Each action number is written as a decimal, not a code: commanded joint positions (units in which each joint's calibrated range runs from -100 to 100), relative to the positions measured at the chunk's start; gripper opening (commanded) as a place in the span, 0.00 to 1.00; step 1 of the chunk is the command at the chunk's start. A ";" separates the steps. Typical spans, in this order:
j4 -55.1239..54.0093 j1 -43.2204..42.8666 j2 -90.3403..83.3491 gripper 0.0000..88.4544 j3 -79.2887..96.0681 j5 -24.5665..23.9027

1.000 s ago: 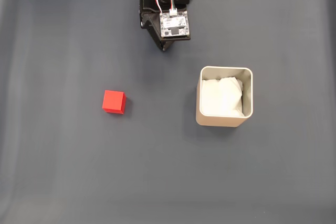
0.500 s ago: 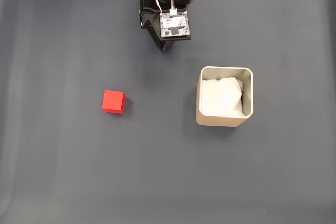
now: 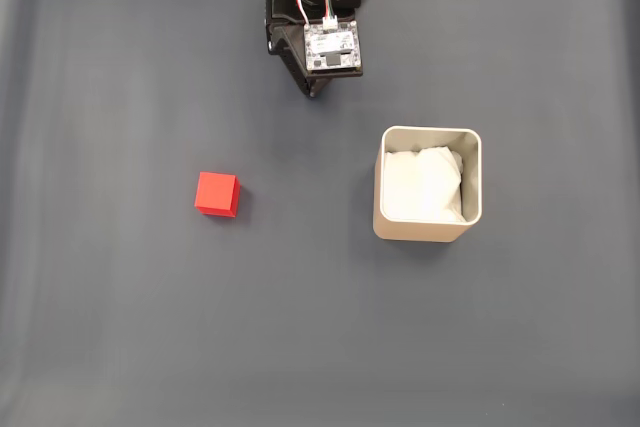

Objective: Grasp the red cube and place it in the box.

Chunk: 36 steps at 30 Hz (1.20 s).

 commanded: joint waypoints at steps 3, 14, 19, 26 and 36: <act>0.95 0.42 -1.39 0.01 0.55 0.54; 0.95 0.42 -1.39 0.01 0.55 0.54; 0.95 0.42 -1.39 0.00 0.55 0.49; 0.95 0.63 -1.39 0.01 0.55 0.44; -0.53 -0.08 -1.39 0.00 0.55 1.61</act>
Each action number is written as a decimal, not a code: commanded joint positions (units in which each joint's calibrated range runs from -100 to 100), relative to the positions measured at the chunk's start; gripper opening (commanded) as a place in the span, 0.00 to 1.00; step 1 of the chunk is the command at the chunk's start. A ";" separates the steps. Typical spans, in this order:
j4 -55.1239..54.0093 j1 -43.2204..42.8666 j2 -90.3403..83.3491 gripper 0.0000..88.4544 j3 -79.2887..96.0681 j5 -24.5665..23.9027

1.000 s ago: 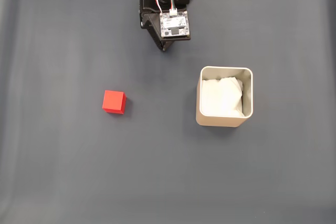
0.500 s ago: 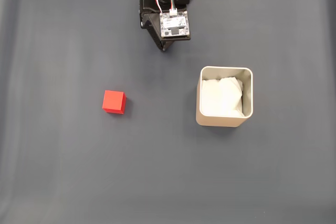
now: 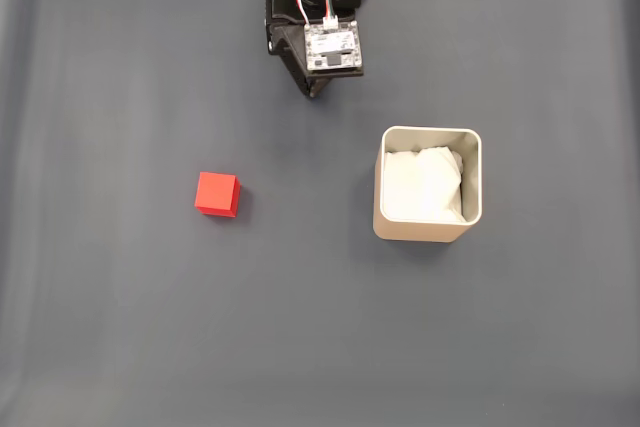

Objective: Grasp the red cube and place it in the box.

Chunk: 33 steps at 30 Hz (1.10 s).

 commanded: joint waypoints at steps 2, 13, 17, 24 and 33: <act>-5.19 -0.08 -1.39 0.00 0.55 -0.15; -26.39 -0.08 8.53 0.00 -6.76 -1.32; -28.77 0.28 18.10 0.00 -14.97 -2.05; -27.62 2.91 34.45 0.00 -30.40 -2.00; -22.63 9.25 46.90 0.00 -41.26 2.39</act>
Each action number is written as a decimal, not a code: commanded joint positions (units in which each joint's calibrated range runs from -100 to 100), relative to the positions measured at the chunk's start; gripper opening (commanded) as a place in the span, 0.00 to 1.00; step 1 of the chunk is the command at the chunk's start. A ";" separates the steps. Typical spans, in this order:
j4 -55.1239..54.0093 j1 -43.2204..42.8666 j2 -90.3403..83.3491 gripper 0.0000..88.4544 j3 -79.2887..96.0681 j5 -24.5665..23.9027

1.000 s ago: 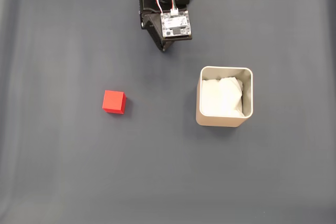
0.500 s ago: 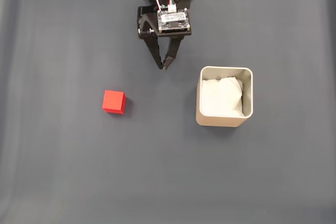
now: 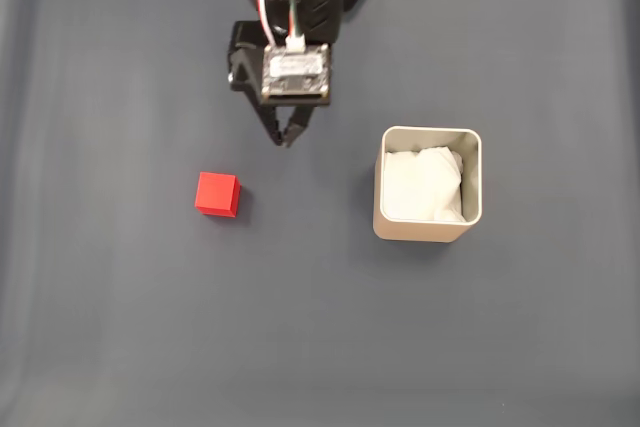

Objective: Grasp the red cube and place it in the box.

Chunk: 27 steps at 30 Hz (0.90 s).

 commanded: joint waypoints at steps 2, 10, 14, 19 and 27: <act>1.28 3.38 4.51 0.00 -6.81 2.20; 2.42 8.86 12.08 0.00 -12.66 5.37; 2.59 11.14 15.30 0.01 -15.94 6.35; 2.59 13.77 19.30 0.07 -19.59 7.03; 2.34 17.33 23.74 0.18 -22.88 7.13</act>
